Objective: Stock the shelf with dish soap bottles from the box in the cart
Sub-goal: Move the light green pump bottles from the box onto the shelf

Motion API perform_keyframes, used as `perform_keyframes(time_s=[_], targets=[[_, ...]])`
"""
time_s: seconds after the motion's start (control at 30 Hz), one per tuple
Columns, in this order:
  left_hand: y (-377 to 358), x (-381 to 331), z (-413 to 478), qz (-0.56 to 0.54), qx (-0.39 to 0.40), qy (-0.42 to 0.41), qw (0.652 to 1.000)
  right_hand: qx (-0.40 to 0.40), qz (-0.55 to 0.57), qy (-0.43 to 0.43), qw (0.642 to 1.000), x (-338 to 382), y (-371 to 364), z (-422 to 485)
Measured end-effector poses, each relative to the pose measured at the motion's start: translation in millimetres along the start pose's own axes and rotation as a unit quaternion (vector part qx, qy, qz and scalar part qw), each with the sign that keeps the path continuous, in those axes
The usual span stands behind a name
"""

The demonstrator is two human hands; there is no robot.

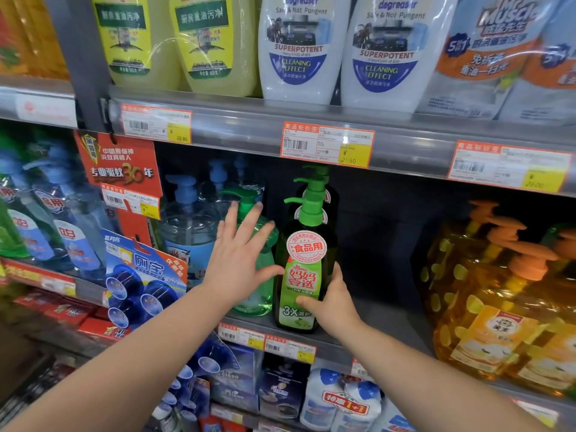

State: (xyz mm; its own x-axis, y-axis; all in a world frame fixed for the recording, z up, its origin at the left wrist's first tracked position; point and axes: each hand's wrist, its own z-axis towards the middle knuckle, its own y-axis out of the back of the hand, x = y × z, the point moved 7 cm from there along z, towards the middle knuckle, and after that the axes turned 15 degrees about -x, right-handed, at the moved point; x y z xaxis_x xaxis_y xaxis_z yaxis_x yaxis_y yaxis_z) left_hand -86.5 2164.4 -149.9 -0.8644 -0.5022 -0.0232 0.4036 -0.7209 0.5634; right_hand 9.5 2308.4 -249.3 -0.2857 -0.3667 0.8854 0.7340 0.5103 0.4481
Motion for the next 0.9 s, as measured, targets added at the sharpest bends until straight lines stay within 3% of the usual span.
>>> perform_keyframes(time_s=[0.4, 0.67, 0.9], targets=[[1, 1, 0, 0.02, 0.036, 0.011, 0.999, -0.003, -0.004, -0.034, 0.999, 3, -2, 4], [5, 0, 1, 0.07, 0.095, 0.025, 0.993, 0.031, -0.075, -0.044, 0.996, 13, 8, 2], [28, -16, -18, 0.113, 0.119, 0.059, 0.985, 0.03, -0.189, 0.086, 0.978, 46, 47, -24]])
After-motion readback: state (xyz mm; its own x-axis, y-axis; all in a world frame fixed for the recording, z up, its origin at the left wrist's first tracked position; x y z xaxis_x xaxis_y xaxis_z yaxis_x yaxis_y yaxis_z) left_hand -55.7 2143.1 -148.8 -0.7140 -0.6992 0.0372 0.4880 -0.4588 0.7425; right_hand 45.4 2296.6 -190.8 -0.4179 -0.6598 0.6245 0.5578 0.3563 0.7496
